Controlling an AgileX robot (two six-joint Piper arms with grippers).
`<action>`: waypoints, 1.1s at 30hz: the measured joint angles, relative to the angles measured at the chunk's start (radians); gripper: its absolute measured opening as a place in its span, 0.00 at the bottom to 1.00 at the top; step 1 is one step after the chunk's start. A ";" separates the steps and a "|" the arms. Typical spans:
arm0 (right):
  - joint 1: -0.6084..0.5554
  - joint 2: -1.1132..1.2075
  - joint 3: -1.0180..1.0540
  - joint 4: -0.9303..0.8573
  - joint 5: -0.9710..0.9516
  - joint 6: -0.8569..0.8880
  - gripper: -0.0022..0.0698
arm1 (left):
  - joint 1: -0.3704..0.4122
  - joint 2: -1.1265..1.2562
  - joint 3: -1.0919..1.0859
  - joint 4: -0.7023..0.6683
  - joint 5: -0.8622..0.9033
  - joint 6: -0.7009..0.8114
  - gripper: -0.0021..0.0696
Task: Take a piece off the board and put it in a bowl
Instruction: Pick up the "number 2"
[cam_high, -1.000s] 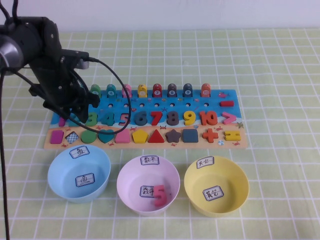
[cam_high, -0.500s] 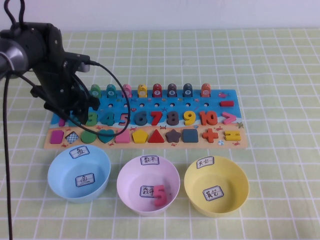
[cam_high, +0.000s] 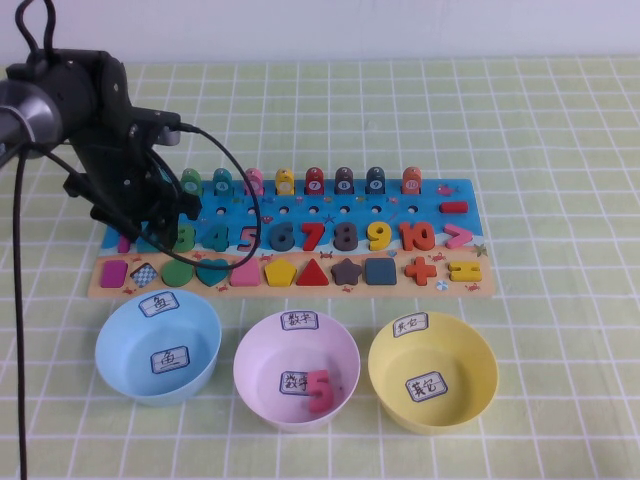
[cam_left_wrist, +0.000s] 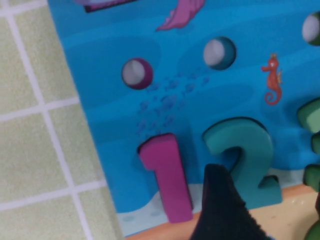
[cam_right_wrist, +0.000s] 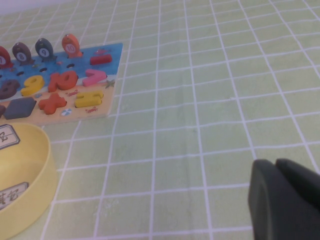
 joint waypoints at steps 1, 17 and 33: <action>0.000 0.000 0.000 0.000 0.000 0.000 0.01 | 0.004 0.000 0.000 0.000 0.002 -0.003 0.52; 0.000 0.000 0.000 0.000 0.000 0.000 0.01 | 0.034 0.000 0.000 -0.013 0.008 -0.017 0.52; 0.000 0.000 0.000 0.000 0.000 0.000 0.01 | 0.029 0.014 0.000 -0.040 -0.006 0.012 0.52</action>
